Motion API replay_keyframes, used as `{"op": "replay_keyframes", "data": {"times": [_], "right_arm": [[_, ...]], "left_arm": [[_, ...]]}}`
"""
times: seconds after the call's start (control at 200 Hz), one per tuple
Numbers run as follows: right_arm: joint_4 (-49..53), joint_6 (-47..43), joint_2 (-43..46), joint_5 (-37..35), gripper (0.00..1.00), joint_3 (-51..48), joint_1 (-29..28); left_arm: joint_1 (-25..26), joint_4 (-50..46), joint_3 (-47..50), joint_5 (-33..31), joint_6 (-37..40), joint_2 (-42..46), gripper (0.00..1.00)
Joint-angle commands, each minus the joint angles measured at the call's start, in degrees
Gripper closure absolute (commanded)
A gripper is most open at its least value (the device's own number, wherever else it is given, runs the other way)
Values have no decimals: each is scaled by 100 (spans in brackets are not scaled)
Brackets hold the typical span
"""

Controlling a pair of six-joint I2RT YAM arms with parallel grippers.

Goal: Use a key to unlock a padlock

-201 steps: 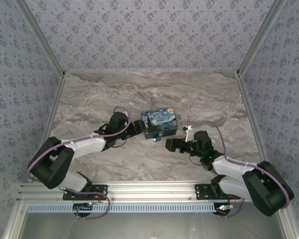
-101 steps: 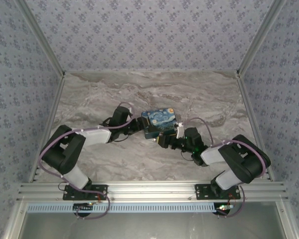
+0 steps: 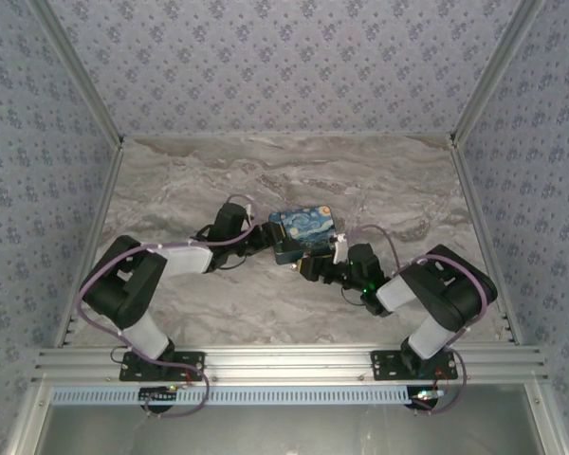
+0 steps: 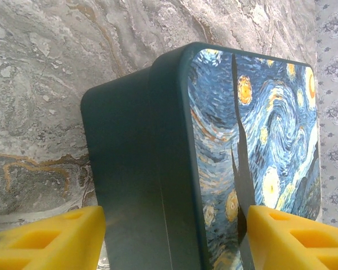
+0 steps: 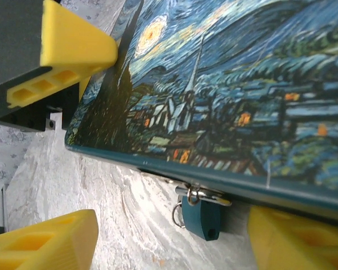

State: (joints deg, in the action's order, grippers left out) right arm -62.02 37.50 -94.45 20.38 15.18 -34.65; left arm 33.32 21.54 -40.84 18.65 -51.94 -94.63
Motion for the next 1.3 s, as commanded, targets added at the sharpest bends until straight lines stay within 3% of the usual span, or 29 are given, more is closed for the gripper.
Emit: {"op": "replay_keyframes", "data": {"times": [0.0, 0.315, 1.294], "right_arm": [[-445, -15, -137, -19, 29, 160, -40], [-607, -85, -279, 123, 35, 231, -33], [-732, -93, -442, 327, 72, 231, 24]], "left_arm": [[-33, -161, 198, -186, -18, -117, 34], [-33, -117, 260, -212, -34, -108, 35], [-27, -171, 296, -253, -36, -29, 35]]}}
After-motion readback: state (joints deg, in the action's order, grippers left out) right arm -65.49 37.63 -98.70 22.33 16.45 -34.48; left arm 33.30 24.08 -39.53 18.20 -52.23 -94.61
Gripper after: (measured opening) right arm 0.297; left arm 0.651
